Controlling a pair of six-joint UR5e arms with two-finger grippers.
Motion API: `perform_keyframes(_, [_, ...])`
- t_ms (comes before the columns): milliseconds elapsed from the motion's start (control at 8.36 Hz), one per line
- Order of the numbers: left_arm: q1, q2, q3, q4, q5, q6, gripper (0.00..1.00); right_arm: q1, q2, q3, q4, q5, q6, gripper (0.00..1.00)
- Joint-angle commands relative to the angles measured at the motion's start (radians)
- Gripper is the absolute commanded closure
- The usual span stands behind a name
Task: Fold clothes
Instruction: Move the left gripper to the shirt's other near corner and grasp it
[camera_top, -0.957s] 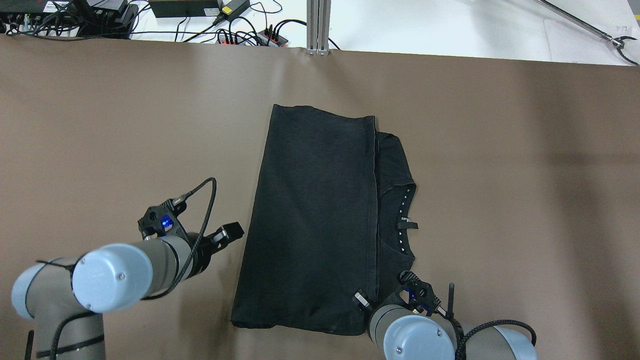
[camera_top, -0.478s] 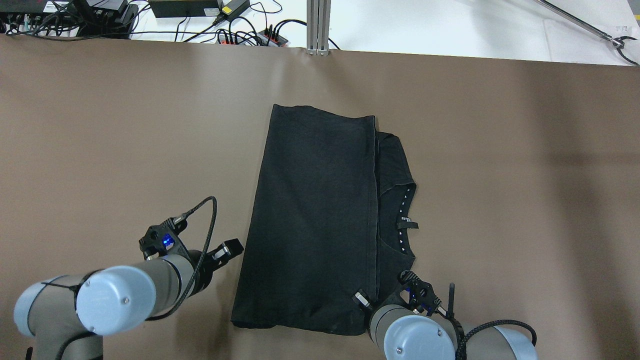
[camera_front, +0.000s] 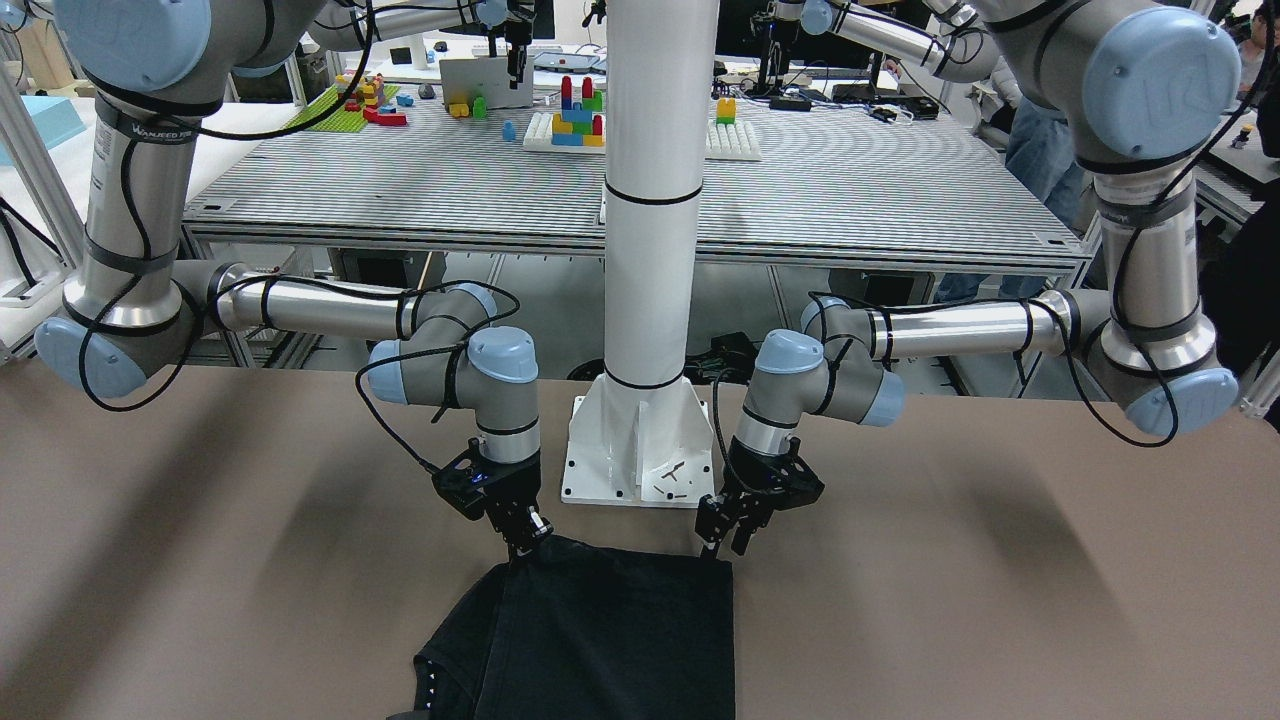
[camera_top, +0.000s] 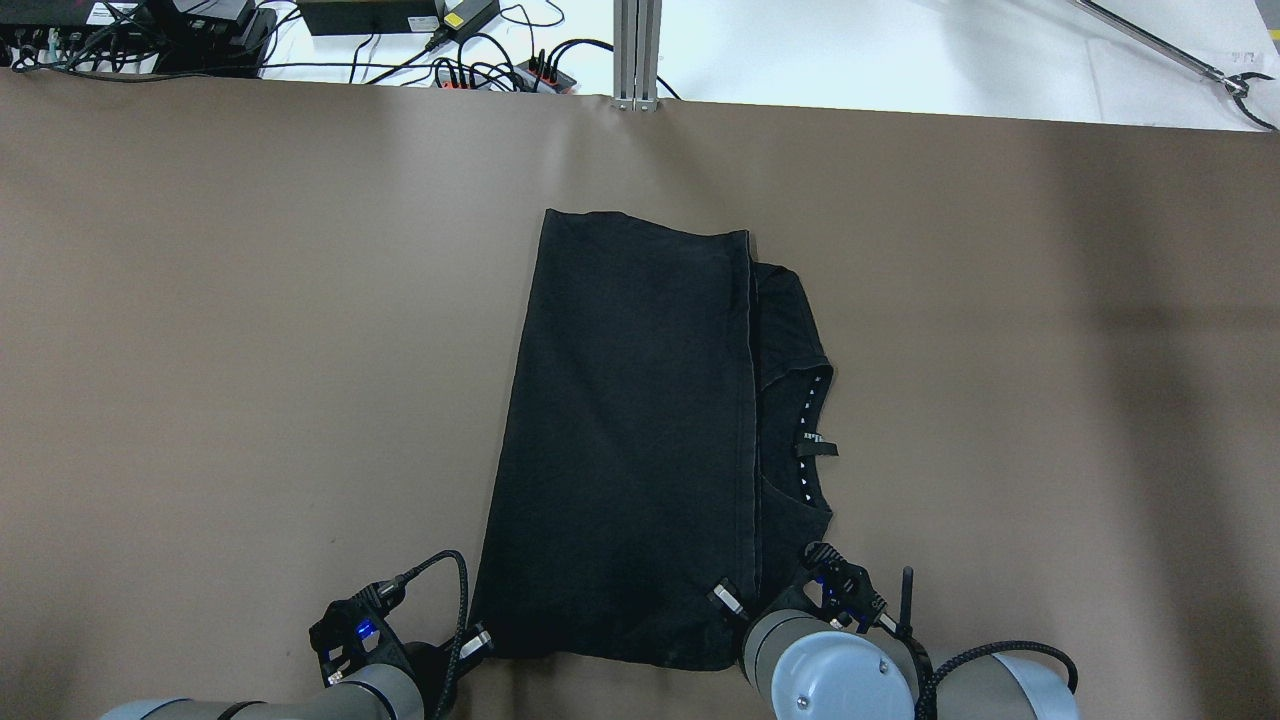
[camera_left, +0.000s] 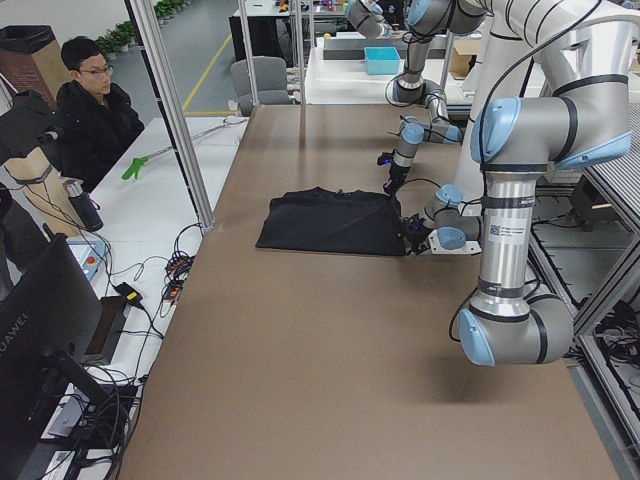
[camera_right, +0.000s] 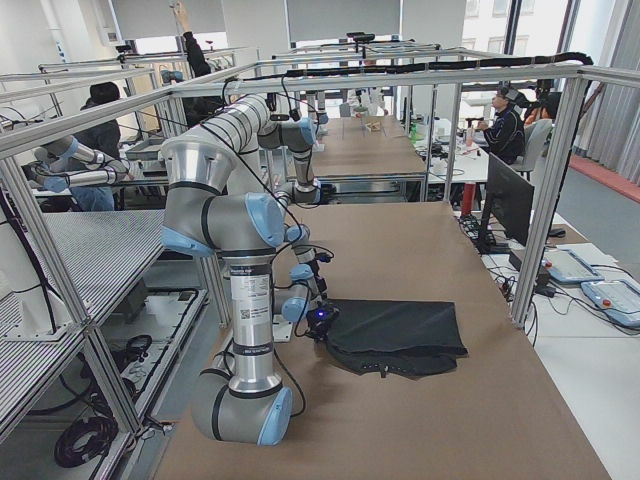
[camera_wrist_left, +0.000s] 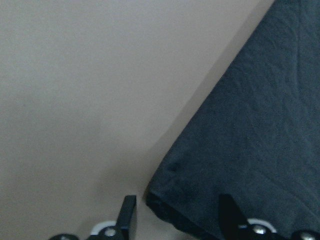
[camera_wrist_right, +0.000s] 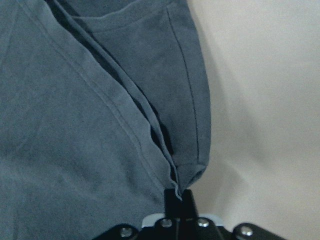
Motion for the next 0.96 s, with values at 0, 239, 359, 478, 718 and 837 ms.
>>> perform_keyframes(0, [0.001,-0.006,0.027,-0.003,0.001,-0.002,0.37,0.0,0.0,0.004,-0.001,0.0,0.0,1.0])
perform_keyframes(239, [-0.001,-0.002,0.03,-0.009,0.001,-0.007,0.39,0.0,0.0,0.004,-0.001,0.0,0.0,1.0])
perform_keyframes(359, [-0.001,-0.005,0.029,-0.012,0.001,-0.01,0.42,0.0,0.0,0.004,-0.001,-0.002,0.0,1.0])
perform_keyframes(478, [-0.001,-0.002,0.032,-0.012,0.001,-0.013,0.49,0.0,0.0,0.004,-0.001,-0.002,0.0,1.0])
perform_keyframes(718, [-0.004,-0.003,0.043,-0.014,0.001,-0.015,0.6,0.001,0.0,0.004,0.001,-0.002,0.0,1.0])
perform_keyframes(837, [-0.004,-0.006,0.038,-0.014,-0.001,-0.025,0.87,0.001,0.0,0.005,-0.001,-0.002,0.002,1.0])
